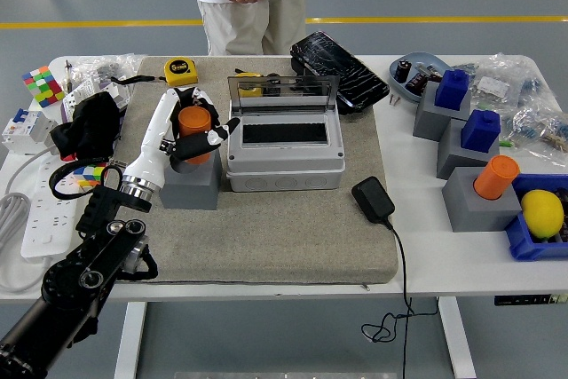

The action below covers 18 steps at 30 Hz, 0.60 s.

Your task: Fetch the battery,place it into the box,close the lid of the box

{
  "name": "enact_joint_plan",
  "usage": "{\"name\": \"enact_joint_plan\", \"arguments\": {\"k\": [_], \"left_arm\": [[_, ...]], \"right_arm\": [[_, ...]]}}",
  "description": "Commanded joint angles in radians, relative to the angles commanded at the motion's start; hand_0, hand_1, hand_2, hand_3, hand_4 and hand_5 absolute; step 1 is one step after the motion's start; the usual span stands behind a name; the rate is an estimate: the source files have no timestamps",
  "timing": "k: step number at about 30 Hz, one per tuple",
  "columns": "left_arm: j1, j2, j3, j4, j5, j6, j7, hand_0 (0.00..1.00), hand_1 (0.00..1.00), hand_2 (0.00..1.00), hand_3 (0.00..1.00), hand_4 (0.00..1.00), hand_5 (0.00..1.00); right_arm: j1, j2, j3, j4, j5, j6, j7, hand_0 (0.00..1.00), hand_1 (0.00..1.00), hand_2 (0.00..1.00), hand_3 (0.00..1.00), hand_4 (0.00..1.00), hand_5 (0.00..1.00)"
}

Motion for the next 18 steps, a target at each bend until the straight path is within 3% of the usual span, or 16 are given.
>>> {"name": "enact_joint_plan", "arguments": {"k": [7,11,14,18], "left_arm": [[-0.093,0.0,0.102,-0.076,0.145,-0.002,0.111,0.181,0.167,0.219,0.296,0.796,0.002],[-0.181,0.0,0.202,-0.05,0.142,-0.028,0.161,0.181,0.167,0.219,0.296,0.796,0.002],[-0.258,0.0,0.288,-0.008,0.213,-0.041,0.197,0.18,0.168,0.217,0.299,0.832,0.002],[-0.313,0.0,0.353,0.033,0.317,-0.043,0.244,0.18,0.168,0.217,0.299,0.832,0.002]], "right_arm": [[0.0,-0.001,0.003,0.0,0.003,-0.002,0.001,0.643,0.644,0.671,0.561,0.972,0.5],[0.0,-0.002,-0.001,0.0,0.004,-0.002,0.001,0.643,0.644,0.671,0.561,0.972,0.5],[0.001,-0.002,-0.004,0.0,-0.001,-0.002,0.001,0.643,0.642,0.671,0.56,0.972,0.5],[0.001,-0.002,-0.005,0.0,-0.004,-0.001,0.0,0.643,0.642,0.671,0.56,0.972,0.5]]}}
